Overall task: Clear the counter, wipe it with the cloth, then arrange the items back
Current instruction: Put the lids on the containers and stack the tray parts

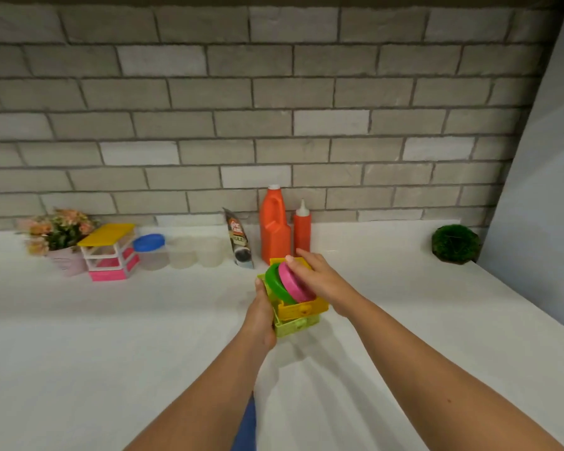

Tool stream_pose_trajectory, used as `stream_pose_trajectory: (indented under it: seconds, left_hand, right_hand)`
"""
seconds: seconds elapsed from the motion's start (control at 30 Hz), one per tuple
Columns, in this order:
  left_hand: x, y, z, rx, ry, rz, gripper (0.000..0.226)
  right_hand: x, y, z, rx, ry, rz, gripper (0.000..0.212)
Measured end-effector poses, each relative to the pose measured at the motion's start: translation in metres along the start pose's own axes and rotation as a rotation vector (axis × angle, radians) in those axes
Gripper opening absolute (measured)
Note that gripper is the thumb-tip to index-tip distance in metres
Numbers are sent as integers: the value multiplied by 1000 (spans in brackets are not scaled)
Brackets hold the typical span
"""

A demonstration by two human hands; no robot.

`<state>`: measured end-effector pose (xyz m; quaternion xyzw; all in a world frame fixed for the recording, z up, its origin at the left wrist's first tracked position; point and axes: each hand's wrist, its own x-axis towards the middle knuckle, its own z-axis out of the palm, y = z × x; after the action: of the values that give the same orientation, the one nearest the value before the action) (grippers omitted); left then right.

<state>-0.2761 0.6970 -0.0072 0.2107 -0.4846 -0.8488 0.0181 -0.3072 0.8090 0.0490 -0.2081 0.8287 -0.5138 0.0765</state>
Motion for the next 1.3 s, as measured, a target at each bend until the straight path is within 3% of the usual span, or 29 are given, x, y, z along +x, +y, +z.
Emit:
stream_pose_trajectory:
  seconds: [0.2, 0.3, 0.47, 1.0, 1.3]
  left_hand:
    - [-13, 44, -80, -56, 40, 2, 66]
    - [-10, 61, -114, -50, 36, -2, 63]
    - [1, 78, -151, -27, 28, -26, 64]
    - [50, 124, -229, -62, 26, 29, 70]
    - [79, 159, -282, -66, -161, -1, 69]
  right_hand:
    - [4, -45, 68, 4, -262, -60, 82]
    - [15, -54, 97, 22, -287, -52, 93]
    - [41, -63, 129, -6, -308, -82, 92]
    - [126, -82, 212, 311, -243, -45, 84]
    - [150, -110, 251, 360, -92, 29, 77]
